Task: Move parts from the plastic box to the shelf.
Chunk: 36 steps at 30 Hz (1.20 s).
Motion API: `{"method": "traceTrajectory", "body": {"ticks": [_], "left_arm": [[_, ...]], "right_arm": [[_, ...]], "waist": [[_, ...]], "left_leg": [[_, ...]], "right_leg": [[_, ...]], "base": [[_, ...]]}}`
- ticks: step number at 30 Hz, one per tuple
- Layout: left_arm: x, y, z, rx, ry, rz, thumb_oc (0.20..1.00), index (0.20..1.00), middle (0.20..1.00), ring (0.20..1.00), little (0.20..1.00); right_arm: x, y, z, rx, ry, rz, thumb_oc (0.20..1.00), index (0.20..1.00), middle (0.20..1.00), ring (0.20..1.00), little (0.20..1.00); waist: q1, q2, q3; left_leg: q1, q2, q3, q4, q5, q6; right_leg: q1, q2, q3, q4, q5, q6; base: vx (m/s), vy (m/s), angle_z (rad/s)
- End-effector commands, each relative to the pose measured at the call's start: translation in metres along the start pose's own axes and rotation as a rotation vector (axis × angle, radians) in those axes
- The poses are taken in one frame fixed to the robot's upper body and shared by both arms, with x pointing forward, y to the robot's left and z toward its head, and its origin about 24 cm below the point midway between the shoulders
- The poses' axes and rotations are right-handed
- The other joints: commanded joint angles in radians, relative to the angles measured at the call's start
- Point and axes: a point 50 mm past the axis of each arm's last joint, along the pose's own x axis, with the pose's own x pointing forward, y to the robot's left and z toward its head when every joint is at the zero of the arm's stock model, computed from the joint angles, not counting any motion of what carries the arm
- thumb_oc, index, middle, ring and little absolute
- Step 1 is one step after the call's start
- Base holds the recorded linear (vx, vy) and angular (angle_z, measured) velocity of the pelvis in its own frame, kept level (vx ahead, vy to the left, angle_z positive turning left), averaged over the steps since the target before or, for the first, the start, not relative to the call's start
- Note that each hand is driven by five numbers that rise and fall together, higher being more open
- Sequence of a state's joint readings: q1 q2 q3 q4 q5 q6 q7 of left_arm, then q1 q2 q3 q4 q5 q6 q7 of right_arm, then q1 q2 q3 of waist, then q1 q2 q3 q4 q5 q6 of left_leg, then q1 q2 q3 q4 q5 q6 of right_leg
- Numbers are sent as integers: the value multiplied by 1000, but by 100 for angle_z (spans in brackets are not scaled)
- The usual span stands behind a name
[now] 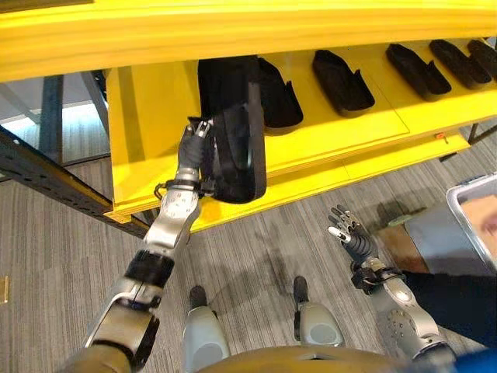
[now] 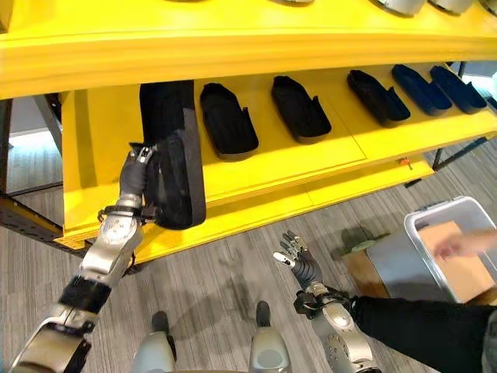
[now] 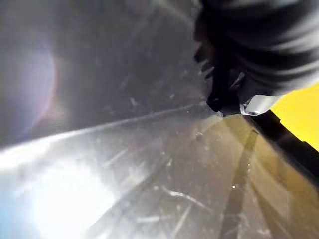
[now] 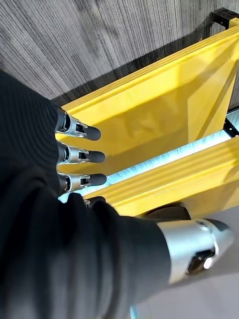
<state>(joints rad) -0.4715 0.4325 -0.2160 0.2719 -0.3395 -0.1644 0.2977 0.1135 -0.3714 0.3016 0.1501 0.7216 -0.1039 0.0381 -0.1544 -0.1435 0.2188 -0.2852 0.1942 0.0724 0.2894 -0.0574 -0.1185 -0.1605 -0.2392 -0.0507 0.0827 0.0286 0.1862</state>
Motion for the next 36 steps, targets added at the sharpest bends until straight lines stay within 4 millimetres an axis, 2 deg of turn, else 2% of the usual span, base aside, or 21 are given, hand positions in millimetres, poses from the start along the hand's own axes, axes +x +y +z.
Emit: {"method": "traceTrajectory", "body": {"ticks": [1,5,6,8,9,12,13,17,19,22,26,30,36], "left_arm": [[30,15,42,-10,-182,118,200,200,200,200,200],[44,26,51,19,-190,170,200,200,200,200,200],[53,37,56,38,-187,212,200,200,200,200,200],[56,39,60,40,-192,220,200,200,200,200,200],[62,48,69,48,-210,253,200,200,200,200,200],[66,57,75,51,-218,282,200,200,200,200,200],[71,73,88,70,-237,334,200,200,200,200,200],[77,85,99,78,-247,371,200,200,200,200,200],[79,88,101,81,-243,379,200,200,200,200,200],[88,102,108,132,-208,406,200,200,200,200,200],[94,110,114,110,-184,424,200,200,200,200,200],[98,123,117,158,-130,452,200,200,200,200,200],[100,130,114,170,-83,472,200,200,200,200,200]], "right_arm": [[1,7,20,-7,-86,67,1000,1000,1000,1000,1000],[-3,5,16,-7,-67,72,1000,1000,1000,1000,1000],[-5,5,13,-2,-52,71,1000,1000,1000,1000,1000],[-5,5,12,-1,-52,73,1000,1000,1000,1000,1000],[-7,4,11,2,-46,75,1000,1000,1000,1000,1000],[-7,4,9,5,-41,74,1000,1000,1000,1000,1000],[-8,2,11,4,-44,74,1000,1000,1000,1000,1000],[-10,0,11,2,-39,69,1000,1000,1000,1000,1000],[-10,0,11,-1,-38,69,1000,1000,1000,1000,1000],[-9,0,12,7,-38,80,1000,1000,1000,1000,1000],[-8,2,11,11,-33,85,1000,1000,1000,1000,1000],[-9,3,12,13,-30,105,1000,1000,1000,1000,1000],[-9,4,12,16,-25,113,1000,1000,1000,1000,1000]], "waist": [[12,7,20],[1,11,24],[-7,12,26],[-9,13,27],[-14,13,31],[-16,12,36],[-16,10,43],[-15,9,55],[-14,10,57],[-17,8,72],[-19,6,84],[-19,-1,99],[-20,-5,105]], "left_leg": [[-29,53,-1,50,-16,-2],[-45,57,-8,55,-12,-8],[-59,61,-14,60,-10,-12],[-65,61,-18,62,-9,-13],[-77,64,-23,67,-6,-16],[-93,66,-29,74,-6,-18],[-112,69,-36,78,-2,-20],[-136,72,-47,91,-4,-24],[-143,72,-51,94,-4,-24],[-168,72,-61,104,0,-24],[-191,71,-67,114,1,-22],[-224,70,-77,132,-1,-19],[-252,65,-82,146,-2,-18]], "right_leg": [[6,-34,5,65,-8,-7],[-14,-29,7,81,-12,-7],[-26,-23,7,88,-15,-9],[-32,-21,6,92,-16,-9],[-44,-19,5,100,-15,-9],[-57,-14,4,105,-14,-7],[-72,-9,2,112,-13,-8],[-87,-5,-2,123,-19,-9],[-89,-4,-4,126,-20,-9],[-108,-2,-10,137,-20,-9],[-125,-1,-15,144,-21,-11],[-142,0,-20,147,-19,-12],[-156,0,-25,150,-21,-14]], "base": [[-89,-34,-4],[-51,-26,-2],[-67,-41,2],[-52,-33,4],[-43,-25,7],[-64,-45,4],[-76,-56,5],[-30,-30,3],[-21,-16,10],[-40,-16,7],[-18,-7,4],[-18,-9,5],[1,1,2]]}}
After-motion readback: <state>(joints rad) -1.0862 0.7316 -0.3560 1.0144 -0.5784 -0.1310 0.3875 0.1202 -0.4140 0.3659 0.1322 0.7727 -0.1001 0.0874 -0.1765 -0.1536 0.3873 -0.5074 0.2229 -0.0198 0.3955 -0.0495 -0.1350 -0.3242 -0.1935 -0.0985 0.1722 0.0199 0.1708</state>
